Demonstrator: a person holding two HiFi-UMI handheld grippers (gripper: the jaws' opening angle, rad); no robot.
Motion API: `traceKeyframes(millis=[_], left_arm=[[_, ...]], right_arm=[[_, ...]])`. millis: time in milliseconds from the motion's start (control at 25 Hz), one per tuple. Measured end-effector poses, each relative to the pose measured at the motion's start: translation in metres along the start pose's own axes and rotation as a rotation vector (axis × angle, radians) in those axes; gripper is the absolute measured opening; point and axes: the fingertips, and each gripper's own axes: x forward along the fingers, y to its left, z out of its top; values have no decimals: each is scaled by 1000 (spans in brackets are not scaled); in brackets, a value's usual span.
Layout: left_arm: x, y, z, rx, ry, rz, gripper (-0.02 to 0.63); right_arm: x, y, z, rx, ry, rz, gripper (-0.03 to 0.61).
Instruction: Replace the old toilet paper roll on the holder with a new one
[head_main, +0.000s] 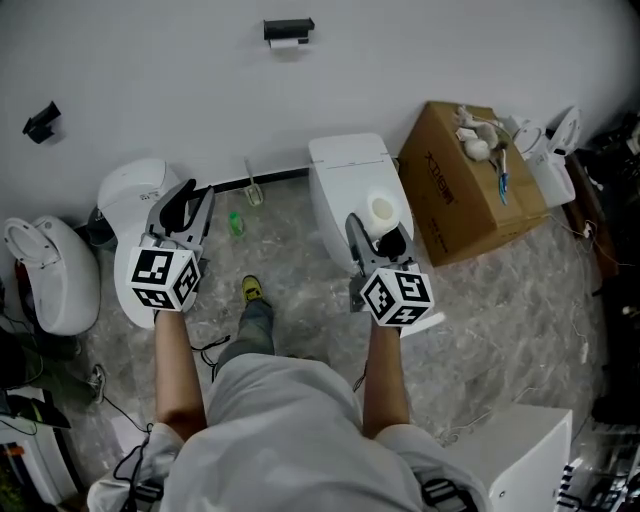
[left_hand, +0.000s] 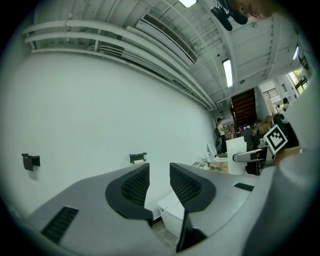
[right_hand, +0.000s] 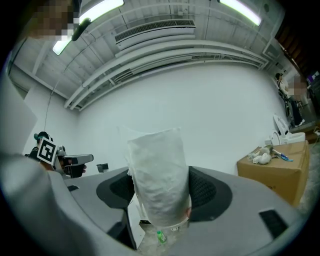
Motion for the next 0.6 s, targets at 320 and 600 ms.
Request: traceKeyframes(millis=[320, 600], left_arm=[[66, 48, -17, -44, -28, -20, 121], [140, 105, -30, -69, -5, -42, 123]], right_arm=[[76, -11, -5, -27, -7, -13, 310], [170, -22, 2, -18, -9, -34, 311]])
